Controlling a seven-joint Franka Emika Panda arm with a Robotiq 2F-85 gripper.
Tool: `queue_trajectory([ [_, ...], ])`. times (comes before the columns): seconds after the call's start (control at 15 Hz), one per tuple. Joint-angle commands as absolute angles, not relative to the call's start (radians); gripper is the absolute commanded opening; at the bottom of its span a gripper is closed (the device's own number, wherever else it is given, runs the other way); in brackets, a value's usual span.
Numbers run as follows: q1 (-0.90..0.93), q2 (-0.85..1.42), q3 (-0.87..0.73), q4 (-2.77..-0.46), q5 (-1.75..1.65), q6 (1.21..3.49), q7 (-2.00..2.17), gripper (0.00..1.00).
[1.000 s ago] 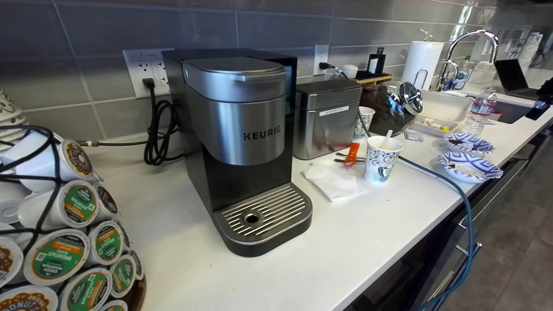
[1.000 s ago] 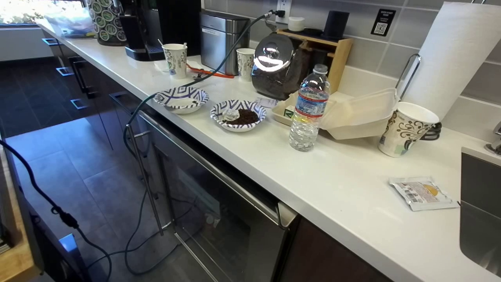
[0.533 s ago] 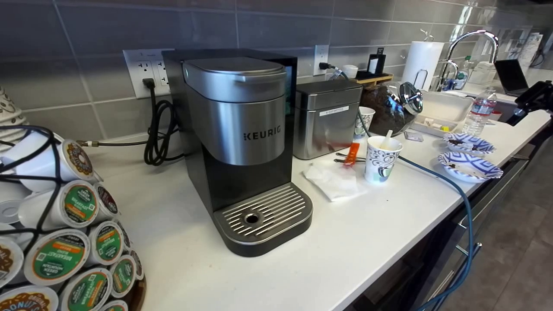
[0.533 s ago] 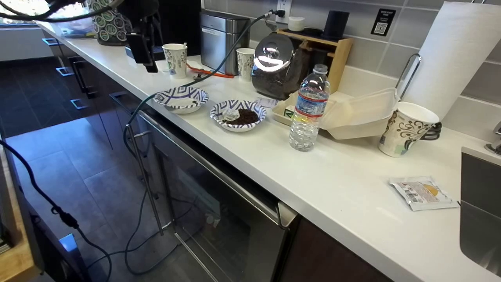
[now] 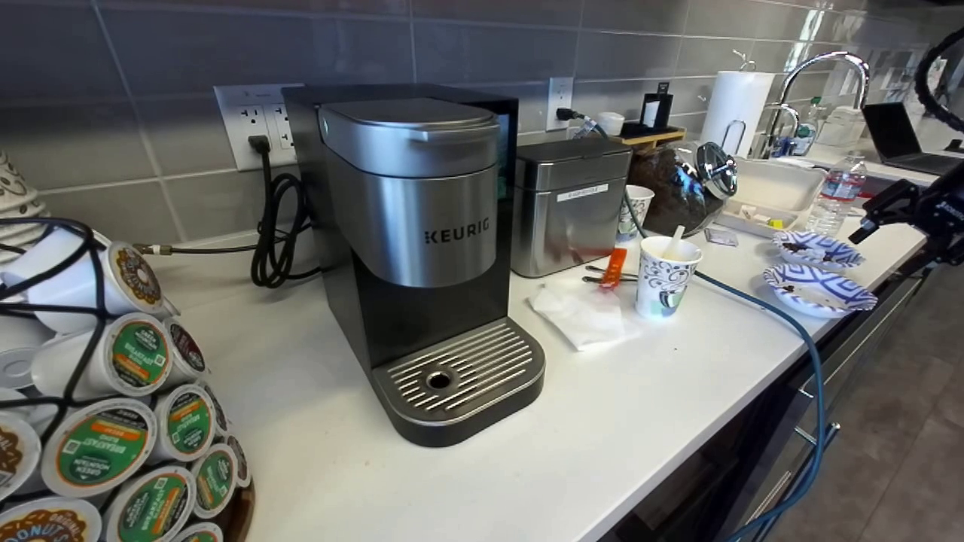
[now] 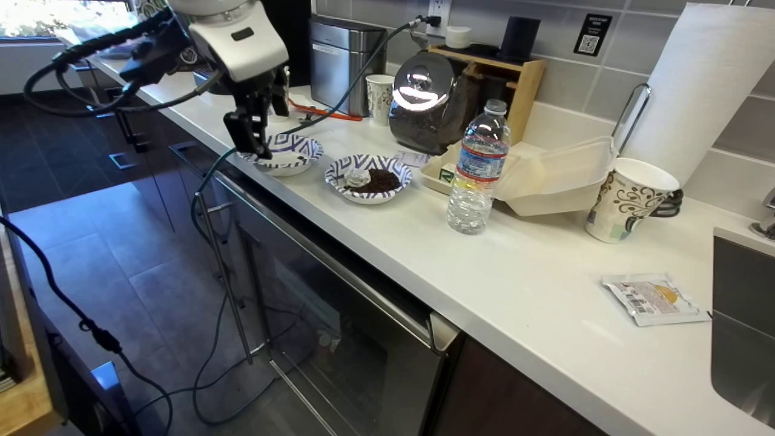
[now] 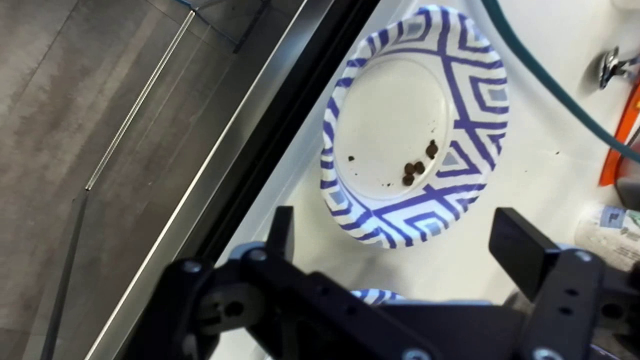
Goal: Pour the contents in the bowl to the left into the bowl to the right
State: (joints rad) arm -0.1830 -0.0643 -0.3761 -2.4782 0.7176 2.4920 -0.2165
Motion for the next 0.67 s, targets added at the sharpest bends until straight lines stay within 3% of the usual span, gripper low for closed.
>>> queue_trajectory([
  [0.0, -0.212, 0.049, -0.346, -2.43, 0.865, 2.519, -0.289, 1.0],
  [0.4, -0.263, 0.151, -0.303, -2.378, 0.928, 2.505, -0.306, 0.92],
  [0.6, -0.278, 0.164, -0.294, -2.376, 0.881, 2.492, -0.284, 0.66],
])
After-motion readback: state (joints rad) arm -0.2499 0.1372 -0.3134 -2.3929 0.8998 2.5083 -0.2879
